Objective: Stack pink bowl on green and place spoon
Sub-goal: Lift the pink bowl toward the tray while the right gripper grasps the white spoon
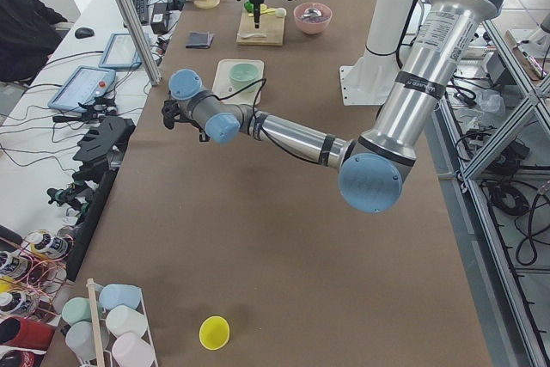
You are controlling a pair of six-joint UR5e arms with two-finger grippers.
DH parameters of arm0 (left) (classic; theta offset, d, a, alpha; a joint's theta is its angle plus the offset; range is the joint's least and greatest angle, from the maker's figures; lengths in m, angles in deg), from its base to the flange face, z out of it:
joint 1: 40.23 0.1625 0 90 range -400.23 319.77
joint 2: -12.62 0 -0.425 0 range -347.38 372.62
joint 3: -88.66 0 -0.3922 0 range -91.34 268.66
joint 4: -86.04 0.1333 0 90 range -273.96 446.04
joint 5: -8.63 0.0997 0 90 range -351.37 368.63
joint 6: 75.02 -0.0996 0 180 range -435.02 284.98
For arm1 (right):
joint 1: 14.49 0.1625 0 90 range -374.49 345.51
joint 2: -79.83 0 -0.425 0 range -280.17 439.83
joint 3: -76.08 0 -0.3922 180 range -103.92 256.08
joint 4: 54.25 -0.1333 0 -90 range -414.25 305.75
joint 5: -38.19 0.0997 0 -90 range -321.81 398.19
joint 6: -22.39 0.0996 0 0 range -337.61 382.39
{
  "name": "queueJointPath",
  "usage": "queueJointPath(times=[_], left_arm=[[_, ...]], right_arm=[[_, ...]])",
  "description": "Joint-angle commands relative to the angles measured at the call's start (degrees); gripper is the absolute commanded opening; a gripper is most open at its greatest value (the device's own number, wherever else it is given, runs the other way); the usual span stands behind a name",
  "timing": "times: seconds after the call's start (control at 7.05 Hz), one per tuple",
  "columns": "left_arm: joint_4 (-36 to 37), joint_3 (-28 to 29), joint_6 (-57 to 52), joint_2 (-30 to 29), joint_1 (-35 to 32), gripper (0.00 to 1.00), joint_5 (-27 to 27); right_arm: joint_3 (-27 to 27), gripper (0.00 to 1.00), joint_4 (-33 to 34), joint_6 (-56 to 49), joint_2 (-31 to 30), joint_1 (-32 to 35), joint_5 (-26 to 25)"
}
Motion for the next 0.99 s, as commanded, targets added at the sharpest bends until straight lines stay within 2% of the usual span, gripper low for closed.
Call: queueJointPath(times=[0.0, 0.28, 0.71, 0.85], left_arm=[[-0.4, -1.6, 11.6, -3.8, 3.7, 0.0, 0.4], [-0.5, -2.2, 17.7, -7.9, 9.3, 0.0, 2.9], [-0.5, -1.9, 21.9, -11.4, 14.0, 0.0, 8.4], [-0.4, -1.8, 22.0, -12.1, 14.1, 0.0, 8.4]], right_arm=[[-2.8, 0.98, -3.6, 0.4, 0.2, -1.4, -0.6], [-3.1, 0.97, -3.6, 0.6, 0.2, -2.9, -1.1], [-4.9, 0.81, -3.7, 0.0, 1.2, -3.4, -1.7], [-5.1, 0.8, -3.6, -0.2, 1.7, -3.3, -1.7]])
